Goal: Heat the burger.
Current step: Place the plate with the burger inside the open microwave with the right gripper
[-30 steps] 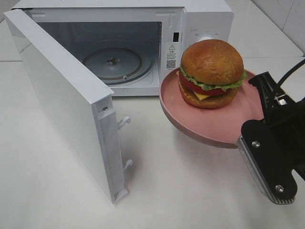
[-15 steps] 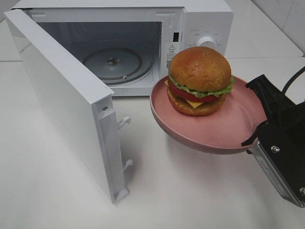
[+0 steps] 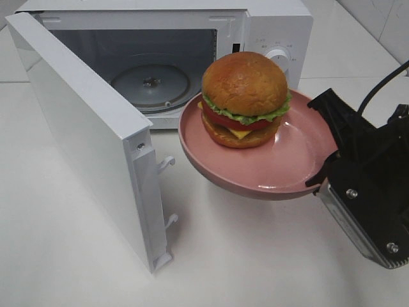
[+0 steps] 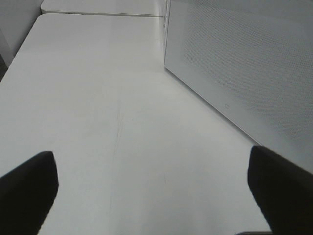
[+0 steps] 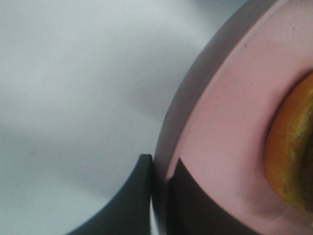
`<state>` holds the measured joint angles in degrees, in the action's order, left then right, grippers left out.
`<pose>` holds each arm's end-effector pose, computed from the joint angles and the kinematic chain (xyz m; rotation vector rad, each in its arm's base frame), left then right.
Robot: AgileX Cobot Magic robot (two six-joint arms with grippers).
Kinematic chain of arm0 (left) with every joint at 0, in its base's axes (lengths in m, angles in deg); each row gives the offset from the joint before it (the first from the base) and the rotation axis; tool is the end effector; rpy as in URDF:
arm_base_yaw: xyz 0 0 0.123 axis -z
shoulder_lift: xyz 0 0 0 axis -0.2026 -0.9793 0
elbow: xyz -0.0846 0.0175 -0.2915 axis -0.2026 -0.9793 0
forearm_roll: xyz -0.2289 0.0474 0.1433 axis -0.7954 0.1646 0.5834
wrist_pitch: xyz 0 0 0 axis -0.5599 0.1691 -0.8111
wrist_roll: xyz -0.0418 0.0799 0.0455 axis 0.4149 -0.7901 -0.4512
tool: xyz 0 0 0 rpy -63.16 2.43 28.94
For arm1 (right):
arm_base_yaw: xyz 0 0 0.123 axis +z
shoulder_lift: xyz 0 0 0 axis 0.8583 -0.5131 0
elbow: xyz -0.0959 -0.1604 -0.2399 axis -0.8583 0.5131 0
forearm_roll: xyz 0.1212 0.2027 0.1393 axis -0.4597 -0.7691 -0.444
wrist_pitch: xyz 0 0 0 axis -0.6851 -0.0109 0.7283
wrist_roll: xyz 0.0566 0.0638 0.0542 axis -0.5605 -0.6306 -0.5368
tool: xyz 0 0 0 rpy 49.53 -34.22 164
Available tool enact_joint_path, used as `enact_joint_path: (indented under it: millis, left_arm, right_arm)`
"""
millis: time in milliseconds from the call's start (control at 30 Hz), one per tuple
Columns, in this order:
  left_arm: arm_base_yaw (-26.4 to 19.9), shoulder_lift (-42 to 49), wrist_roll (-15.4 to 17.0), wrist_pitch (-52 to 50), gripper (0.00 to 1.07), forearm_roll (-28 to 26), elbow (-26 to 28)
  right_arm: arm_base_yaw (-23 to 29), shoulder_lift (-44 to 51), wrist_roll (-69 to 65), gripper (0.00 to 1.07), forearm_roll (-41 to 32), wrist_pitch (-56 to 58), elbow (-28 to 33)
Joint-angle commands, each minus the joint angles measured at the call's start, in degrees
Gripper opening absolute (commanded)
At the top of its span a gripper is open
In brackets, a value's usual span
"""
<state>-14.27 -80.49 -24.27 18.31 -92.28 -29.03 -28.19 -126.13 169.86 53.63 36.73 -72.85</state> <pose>0.0013 -0.0081 0.2865 0.0022 2.0423 -0.0562 0.1977 0.1191 0.2292 -2.2932 1.1155 -0.4666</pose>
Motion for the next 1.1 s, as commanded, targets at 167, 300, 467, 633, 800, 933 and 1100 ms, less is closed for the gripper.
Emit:
enact_joint_path:
  millis: [167, 300, 467, 633, 800, 933, 1100]
  left_arm:
    - [0.06, 0.92, 0.11, -0.74, 0.98, -0.11, 0.06]
    - [0.06, 0.92, 0.11, -0.74, 0.98, -0.11, 0.06]
    - [0.06, 0.92, 0.11, -0.74, 0.98, -0.11, 0.06]
    - [0.06, 0.92, 0.11, -0.74, 0.98, -0.11, 0.06]
    - [0.06, 0.92, 0.11, -0.74, 0.98, -0.11, 0.06]
    - [0.06, 0.92, 0.11, -0.74, 0.98, -0.11, 0.06]
    - [0.06, 0.92, 0.11, -0.74, 0.98, -0.11, 0.06]
  right_arm:
    - [1.49, -3.38, 0.69, 0.0, -0.29, -3.61, -3.72]
    - [1.49, -6.47, 0.92, 0.0, -0.4, -3.55, -6.65]
    - [1.49, -9.11, 2.01, 0.0, -0.86, -3.55, -8.48]
    - [1.49, -11.92, 2.01, 0.0, -0.97, -3.21, -11.29]
    - [1.49, -14.38, 2.01, 0.0, -0.97, -3.04, -13.64]
    - [1.49, -16.27, 2.01, 0.0, -0.97, -2.23, -15.58]
    - [1.49, -19.25, 2.01, 0.0, -0.97, -2.01, -18.68]
